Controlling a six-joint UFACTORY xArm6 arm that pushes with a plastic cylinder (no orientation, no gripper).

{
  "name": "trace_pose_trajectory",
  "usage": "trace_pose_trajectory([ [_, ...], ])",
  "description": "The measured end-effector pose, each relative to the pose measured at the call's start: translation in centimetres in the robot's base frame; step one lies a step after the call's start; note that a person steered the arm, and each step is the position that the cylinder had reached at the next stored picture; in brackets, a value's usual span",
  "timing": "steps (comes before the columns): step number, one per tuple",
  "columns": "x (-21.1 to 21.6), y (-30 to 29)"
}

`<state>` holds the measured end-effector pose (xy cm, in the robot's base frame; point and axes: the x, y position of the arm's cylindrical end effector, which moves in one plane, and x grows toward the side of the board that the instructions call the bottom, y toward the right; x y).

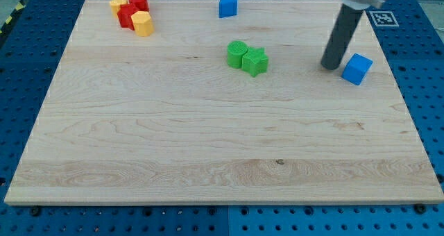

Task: Push the green star slightly down

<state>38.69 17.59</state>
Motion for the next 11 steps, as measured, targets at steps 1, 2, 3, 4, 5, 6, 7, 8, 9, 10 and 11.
trace_pose_trajectory([
  [1,0.9,-2.0],
  [2,0.9,-2.0],
  [3,0.9,-2.0],
  [4,-0.8,-2.7],
  [5,-2.5,-6.5],
  [6,-3.2,-12.4],
  [7,-3.5,-14.6],
  [8,-3.5,-14.6],
  [9,-2.7,-14.6],
  [10,-1.0,-15.1],
  [11,1.1,-15.7],
])
